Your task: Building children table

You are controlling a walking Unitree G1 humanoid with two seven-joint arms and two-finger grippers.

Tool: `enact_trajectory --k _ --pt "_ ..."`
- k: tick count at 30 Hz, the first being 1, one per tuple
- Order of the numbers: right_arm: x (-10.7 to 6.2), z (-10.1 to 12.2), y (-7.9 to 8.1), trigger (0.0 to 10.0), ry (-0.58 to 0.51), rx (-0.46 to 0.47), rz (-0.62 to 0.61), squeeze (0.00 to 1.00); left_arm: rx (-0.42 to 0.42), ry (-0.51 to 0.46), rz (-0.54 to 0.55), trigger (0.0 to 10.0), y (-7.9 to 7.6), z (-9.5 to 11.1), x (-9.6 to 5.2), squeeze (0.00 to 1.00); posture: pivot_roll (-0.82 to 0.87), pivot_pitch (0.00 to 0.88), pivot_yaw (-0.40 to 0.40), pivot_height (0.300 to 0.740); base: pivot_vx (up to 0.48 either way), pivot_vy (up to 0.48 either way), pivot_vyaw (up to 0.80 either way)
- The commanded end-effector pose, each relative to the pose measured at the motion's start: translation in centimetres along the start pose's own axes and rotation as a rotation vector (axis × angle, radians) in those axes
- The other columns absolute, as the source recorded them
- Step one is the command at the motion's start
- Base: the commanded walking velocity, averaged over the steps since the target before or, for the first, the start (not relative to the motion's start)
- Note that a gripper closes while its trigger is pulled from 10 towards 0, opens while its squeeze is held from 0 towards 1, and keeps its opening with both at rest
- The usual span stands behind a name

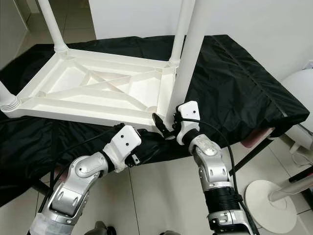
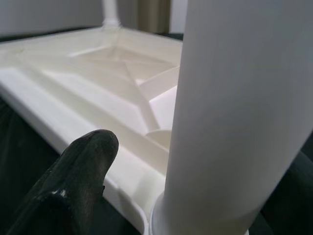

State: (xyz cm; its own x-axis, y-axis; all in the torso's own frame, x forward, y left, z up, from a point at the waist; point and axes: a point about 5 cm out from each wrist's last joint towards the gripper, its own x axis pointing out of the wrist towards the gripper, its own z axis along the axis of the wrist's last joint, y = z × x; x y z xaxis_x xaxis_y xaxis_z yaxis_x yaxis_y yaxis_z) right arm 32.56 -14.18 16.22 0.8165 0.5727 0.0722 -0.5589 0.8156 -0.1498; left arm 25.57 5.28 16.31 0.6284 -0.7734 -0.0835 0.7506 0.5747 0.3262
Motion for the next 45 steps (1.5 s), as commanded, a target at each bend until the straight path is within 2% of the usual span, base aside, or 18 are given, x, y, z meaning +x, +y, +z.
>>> enact_trajectory --k 1,3,9,12,13,15,16,17,18,26,27,31,36,39,45 --pt "0.3 -0.2 0.0 10.0 0.017 -0.012 0.075 0.00 -0.004 0.009 0.065 10.0 0.3 -0.1 0.0 0.00 -0.06 0.058 -0.014 0.740 0.000 0.000 0.00" --pt "0.9 -0.5 -0.6 10.0 0.058 -0.049 0.141 0.00 0.000 0.009 0.069 10.0 0.5 -0.1 -0.1 0.00 -0.05 0.059 -0.012 0.740 0.000 0.000 0.00" --pt "1.6 -0.8 -1.3 10.0 0.081 -0.099 0.165 0.00 0.004 0.008 0.080 10.0 0.8 0.0 -0.1 0.00 -0.04 0.060 -0.011 0.740 0.000 0.000 0.00" --pt "1.7 -0.9 -1.3 10.0 0.084 -0.096 0.172 0.00 0.004 0.009 0.082 10.0 0.9 0.0 -0.1 0.00 -0.04 0.062 -0.009 0.740 0.000 0.000 0.00" --pt "1.7 -1.1 -1.4 3.6 0.093 -0.098 0.178 0.00 0.004 0.013 0.085 10.0 0.9 -0.1 -0.1 0.00 -0.04 0.064 -0.008 0.740 0.000 0.000 0.00" --pt "1.7 -1.3 -1.4 3.6 0.099 -0.099 0.181 0.00 0.003 0.017 0.087 10.0 0.9 -0.3 -0.1 0.00 -0.04 0.064 -0.008 0.740 0.000 0.000 0.00" --pt "1.8 -1.4 -1.4 1.4 0.101 -0.099 0.186 0.00 0.003 0.019 0.089 10.0 0.9 -0.3 -0.1 0.00 -0.04 0.068 -0.007 0.740 0.000 0.000 0.00" --pt "1.8 -1.4 -1.5 1.4 0.102 -0.099 0.190 0.00 0.002 0.020 0.090 10.0 0.9 -0.4 -0.1 0.00 -0.04 0.068 -0.007 0.740 0.000 0.000 0.00" --pt "1.8 -1.5 -1.5 0.0 0.101 -0.095 0.191 0.00 0.002 0.019 0.092 10.0 1.0 -0.3 -0.1 0.00 -0.04 0.071 -0.007 0.740 0.000 0.000 0.00" --pt "1.7 -1.9 -2.0 0.0 0.092 -0.063 0.172 0.00 -0.002 0.016 0.101 10.0 1.1 -0.2 -0.1 0.00 -0.05 0.078 -0.003 0.740 0.000 0.000 0.00" --pt "1.7 -1.9 -2.0 10.0 0.089 -0.059 0.162 0.00 -0.001 0.015 0.101 10.0 1.1 -0.2 0.0 0.00 -0.05 0.078 -0.003 0.740 0.000 0.000 0.00" --pt "1.6 -1.8 -1.8 10.0 0.079 -0.024 0.144 0.00 0.005 0.013 0.111 10.0 1.3 -0.2 0.1 0.00 -0.04 0.080 -0.008 0.740 0.000 0.000 0.00" --pt "1.4 -2.0 -1.6 10.0 0.088 -0.030 0.019 0.00 -0.052 0.016 0.182 10.0 2.4 -0.4 0.2 0.00 -0.06 0.088 -0.013 0.740 0.000 0.000 0.00" --pt "1.3 -2.2 -1.2 10.0 0.090 -0.029 -0.057 0.00 -0.071 0.017 0.185 10.0 2.2 -0.5 0.4 0.00 -0.06 0.088 -0.012 0.740 0.000 0.000 0.00" --pt "1.2 -2.2 0.1 10.0 0.069 0.001 -0.104 0.00 -0.069 0.024 0.173 10.0 1.8 -0.8 0.4 0.00 -0.06 0.089 -0.009 0.740 0.000 0.000 0.00"
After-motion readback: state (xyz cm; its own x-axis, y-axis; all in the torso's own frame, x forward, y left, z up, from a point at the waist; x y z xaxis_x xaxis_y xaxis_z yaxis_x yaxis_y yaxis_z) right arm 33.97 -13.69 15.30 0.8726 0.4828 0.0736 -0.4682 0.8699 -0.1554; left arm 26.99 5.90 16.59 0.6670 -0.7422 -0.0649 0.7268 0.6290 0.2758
